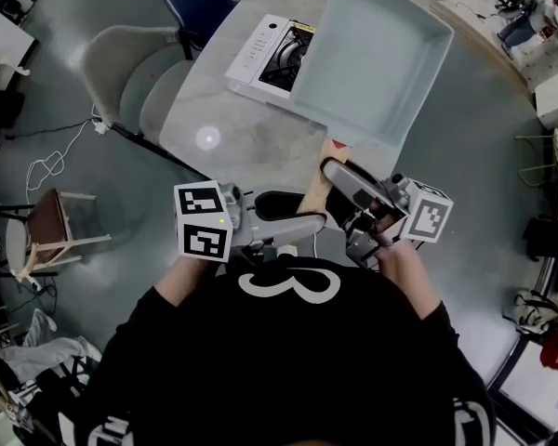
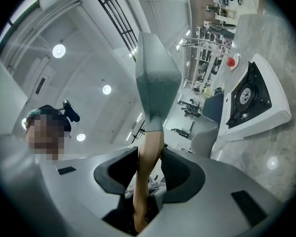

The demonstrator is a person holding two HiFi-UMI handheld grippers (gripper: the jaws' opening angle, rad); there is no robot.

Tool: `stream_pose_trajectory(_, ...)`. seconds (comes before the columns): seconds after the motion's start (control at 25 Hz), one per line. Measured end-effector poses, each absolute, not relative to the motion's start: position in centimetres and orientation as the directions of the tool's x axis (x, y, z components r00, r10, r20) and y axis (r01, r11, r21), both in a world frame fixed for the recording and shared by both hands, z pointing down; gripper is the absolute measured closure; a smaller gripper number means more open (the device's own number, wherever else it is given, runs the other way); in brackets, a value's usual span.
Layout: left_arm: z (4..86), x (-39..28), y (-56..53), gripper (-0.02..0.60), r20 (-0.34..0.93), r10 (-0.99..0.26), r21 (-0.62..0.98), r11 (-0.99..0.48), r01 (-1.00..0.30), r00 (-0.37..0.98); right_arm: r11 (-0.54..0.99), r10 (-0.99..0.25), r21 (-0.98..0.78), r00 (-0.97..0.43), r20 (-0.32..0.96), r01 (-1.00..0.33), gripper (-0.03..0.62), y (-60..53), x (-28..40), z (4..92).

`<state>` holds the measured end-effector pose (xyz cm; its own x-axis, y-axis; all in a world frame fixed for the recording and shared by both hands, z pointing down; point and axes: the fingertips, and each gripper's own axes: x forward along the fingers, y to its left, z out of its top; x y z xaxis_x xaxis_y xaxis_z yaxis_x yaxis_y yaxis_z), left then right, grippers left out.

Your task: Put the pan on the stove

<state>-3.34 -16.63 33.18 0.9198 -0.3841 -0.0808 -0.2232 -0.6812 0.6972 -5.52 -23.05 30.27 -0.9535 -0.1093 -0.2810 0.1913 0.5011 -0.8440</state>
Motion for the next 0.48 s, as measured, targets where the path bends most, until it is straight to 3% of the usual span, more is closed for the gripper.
stream_pose_trajectory(0.48,33.51,-3.74,-17.7,0.439,-0.074,-0.387,0.689,-0.686,-0.234,0.919,0.507,-0.111,-0.841,-0.954,-0.279,0.187,0.448,-24.14,-5.98,30.7)
